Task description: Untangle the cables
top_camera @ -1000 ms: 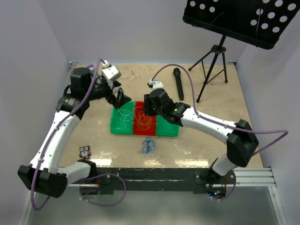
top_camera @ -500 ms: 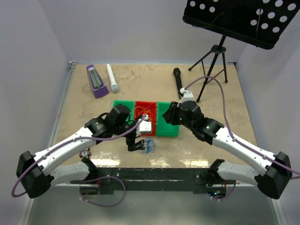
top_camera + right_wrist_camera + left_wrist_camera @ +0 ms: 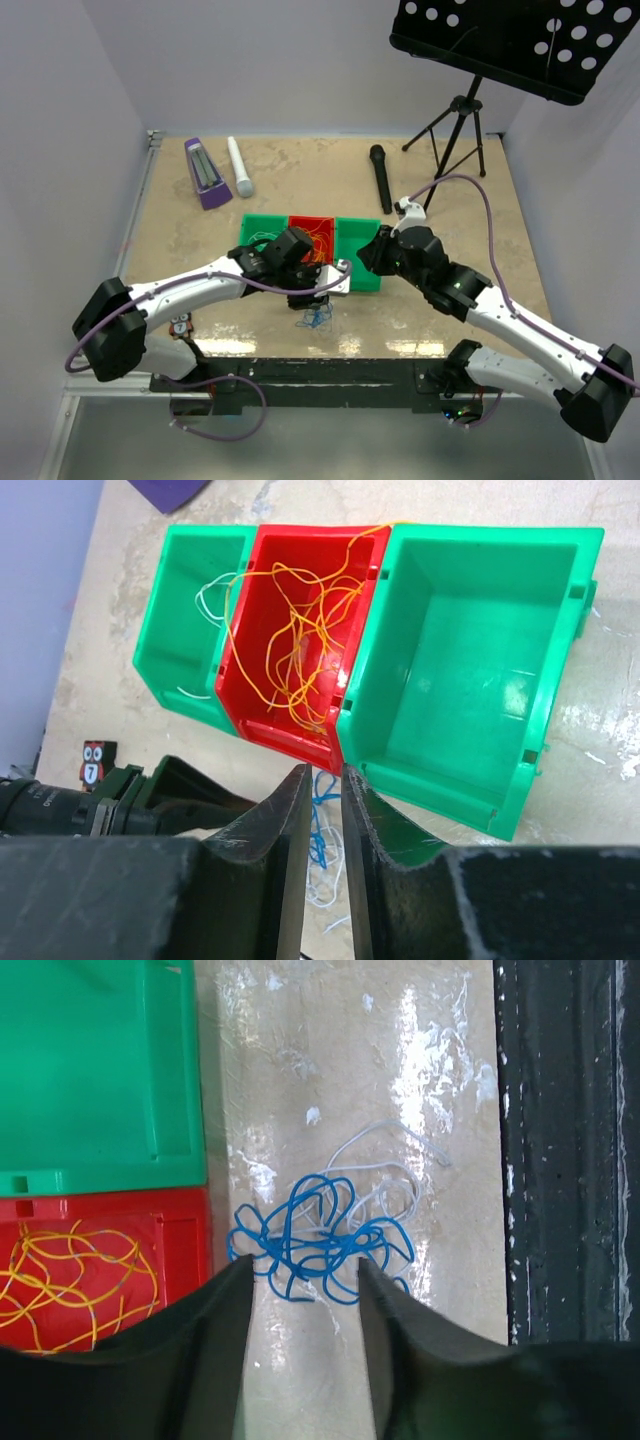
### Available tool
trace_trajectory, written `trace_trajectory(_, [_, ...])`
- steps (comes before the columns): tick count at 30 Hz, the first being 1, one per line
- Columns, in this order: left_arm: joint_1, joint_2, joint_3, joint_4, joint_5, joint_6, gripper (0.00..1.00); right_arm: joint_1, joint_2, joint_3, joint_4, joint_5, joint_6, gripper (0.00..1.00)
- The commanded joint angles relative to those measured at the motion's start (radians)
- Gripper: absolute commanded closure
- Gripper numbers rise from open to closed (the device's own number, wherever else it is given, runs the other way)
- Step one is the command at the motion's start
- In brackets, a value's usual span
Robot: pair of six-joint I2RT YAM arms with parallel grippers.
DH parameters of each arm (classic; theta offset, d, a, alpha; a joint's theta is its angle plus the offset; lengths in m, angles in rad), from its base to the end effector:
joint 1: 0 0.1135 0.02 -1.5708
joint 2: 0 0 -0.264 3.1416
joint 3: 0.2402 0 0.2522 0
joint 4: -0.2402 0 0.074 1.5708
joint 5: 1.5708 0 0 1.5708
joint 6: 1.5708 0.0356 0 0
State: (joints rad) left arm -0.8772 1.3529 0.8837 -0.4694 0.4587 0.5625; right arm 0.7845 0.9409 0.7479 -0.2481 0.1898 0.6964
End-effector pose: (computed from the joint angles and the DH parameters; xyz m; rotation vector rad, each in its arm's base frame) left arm 0.1612 -0.2186 0.2286 1.7921 1.7543 -0.7047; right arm 0.1569 0.1471 0.2922 0.0338 2.0851 0.7437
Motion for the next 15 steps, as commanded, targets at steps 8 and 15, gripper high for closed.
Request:
trace_trajectory(8, [-0.035, 0.123, 0.075, 0.0, 0.058, 0.089, 0.58, -0.004, -0.047, 0.002, 0.009, 0.01, 0.0, 0.83])
trace_trajectory(15, [-0.036, 0.141, 0.078, 0.035, 0.015, 0.106, 0.71, -0.005, -0.08, 0.027, -0.031, 0.02, -0.011, 0.84])
